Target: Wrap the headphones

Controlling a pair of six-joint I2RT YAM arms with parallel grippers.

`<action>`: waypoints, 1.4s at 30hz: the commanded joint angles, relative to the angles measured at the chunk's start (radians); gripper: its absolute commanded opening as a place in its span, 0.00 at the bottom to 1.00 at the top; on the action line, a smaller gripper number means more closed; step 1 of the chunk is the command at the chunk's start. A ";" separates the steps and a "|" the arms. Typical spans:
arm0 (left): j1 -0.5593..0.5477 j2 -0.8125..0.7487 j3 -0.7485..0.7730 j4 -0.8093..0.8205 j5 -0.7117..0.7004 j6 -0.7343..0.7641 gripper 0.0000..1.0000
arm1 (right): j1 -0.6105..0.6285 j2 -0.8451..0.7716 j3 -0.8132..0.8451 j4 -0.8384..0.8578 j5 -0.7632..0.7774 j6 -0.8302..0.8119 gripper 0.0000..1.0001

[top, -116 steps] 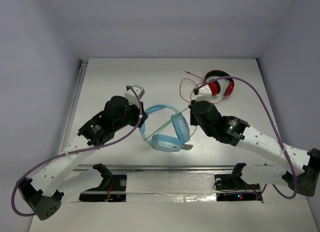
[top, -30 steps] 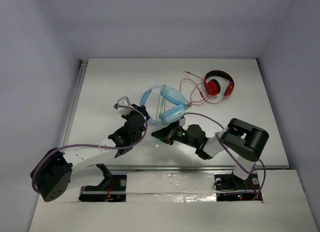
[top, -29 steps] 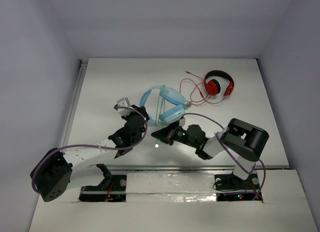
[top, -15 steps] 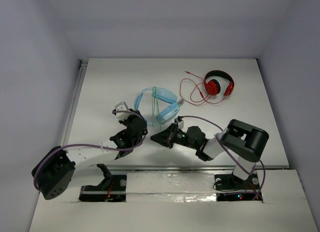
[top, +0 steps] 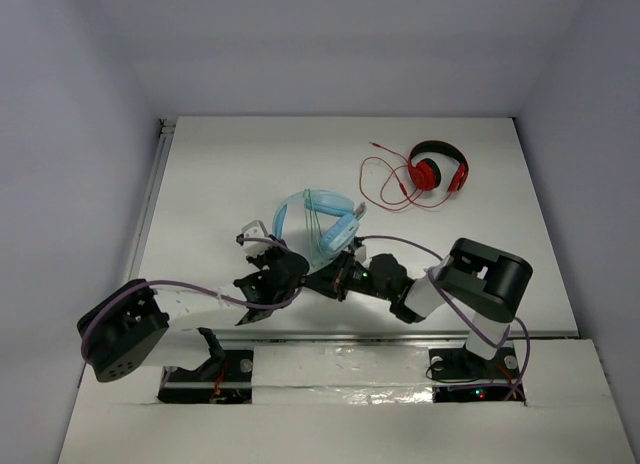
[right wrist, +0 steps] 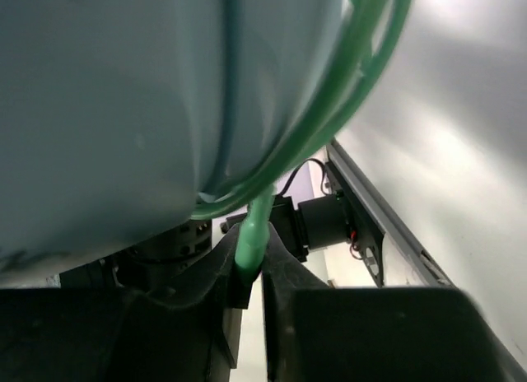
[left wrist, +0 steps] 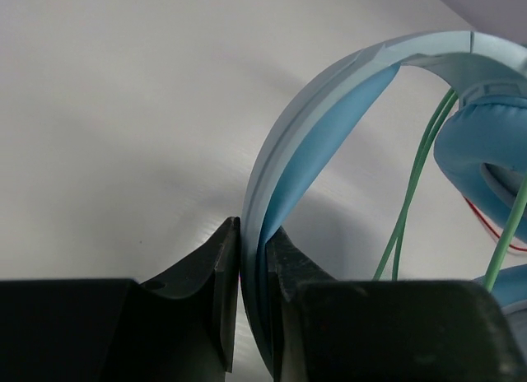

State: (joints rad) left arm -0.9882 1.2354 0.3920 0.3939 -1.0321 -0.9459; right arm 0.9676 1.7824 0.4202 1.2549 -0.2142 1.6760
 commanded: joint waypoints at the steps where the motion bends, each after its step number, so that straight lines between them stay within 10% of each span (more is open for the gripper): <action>1: -0.066 0.030 0.005 -0.010 0.038 -0.093 0.00 | 0.006 -0.017 0.061 0.393 0.070 -0.012 0.18; 8: -0.084 0.090 0.036 -0.036 0.112 -0.103 0.00 | 0.006 -0.050 0.009 0.354 0.145 -0.019 0.61; 19: -0.084 0.197 0.087 -0.101 0.218 -0.113 0.00 | 0.006 -0.380 -0.132 -0.048 0.298 -0.151 0.76; 28: -0.084 0.246 0.145 -0.125 0.241 -0.054 0.00 | 0.006 -0.880 -0.095 -0.673 0.544 -0.373 0.72; 32: -0.084 0.231 0.197 -0.150 0.202 -0.002 0.00 | 0.006 -1.047 -0.035 -0.894 0.665 -0.498 0.42; 36: -0.084 0.202 0.257 -0.170 0.162 0.091 0.48 | 0.006 -1.153 0.072 -1.098 0.754 -0.708 0.08; 42: -0.084 0.067 0.301 -0.233 0.107 0.172 0.82 | 0.006 -1.227 0.254 -1.380 0.837 -0.918 0.16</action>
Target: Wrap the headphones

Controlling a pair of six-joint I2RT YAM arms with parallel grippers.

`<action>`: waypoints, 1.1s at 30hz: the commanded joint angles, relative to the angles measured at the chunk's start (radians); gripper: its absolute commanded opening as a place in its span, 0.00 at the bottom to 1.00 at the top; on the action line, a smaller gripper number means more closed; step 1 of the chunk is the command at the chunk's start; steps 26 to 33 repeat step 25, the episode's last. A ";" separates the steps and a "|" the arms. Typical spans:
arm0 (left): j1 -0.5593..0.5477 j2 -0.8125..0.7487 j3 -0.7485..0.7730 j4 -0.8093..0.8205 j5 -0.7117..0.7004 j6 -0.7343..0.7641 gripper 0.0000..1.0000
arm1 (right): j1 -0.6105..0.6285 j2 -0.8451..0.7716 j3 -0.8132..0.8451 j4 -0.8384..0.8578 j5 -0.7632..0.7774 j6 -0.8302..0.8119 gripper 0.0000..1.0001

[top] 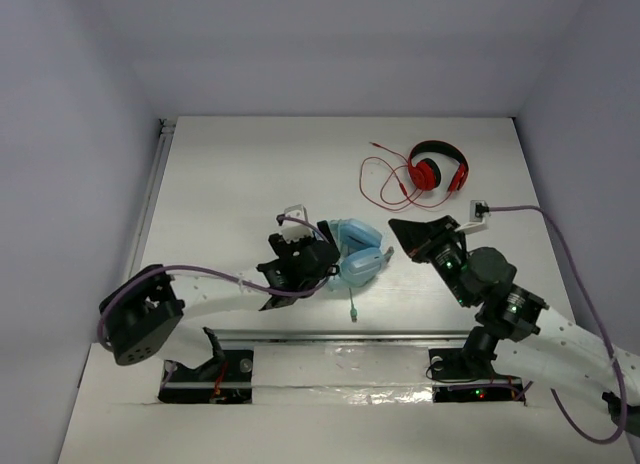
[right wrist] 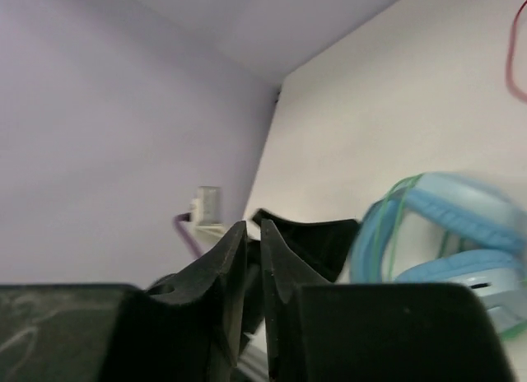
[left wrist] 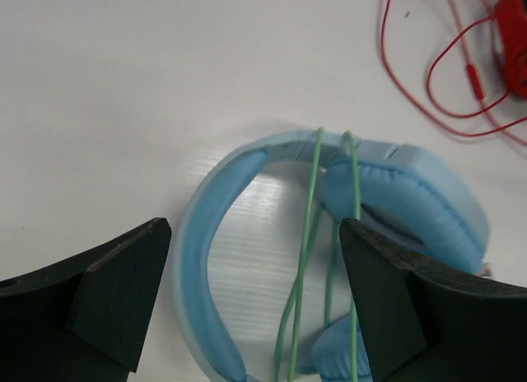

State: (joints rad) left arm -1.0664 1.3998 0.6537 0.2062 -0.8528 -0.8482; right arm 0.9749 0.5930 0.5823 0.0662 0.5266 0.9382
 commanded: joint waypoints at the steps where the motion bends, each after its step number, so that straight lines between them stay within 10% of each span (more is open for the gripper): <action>1: -0.006 -0.122 0.043 -0.056 -0.078 0.083 0.84 | -0.001 -0.050 0.111 -0.238 0.096 -0.196 0.20; 9: 0.003 -0.482 0.057 -0.100 0.024 0.215 0.88 | -0.001 -0.153 0.278 -0.436 0.240 -0.323 1.00; 18: 0.013 -0.824 0.103 -0.205 0.103 0.287 0.95 | -0.001 -0.225 0.321 -0.519 0.345 -0.348 1.00; 33: 0.013 -0.799 0.093 -0.248 0.130 0.298 0.96 | -0.001 -0.257 0.287 -0.398 0.331 -0.384 1.00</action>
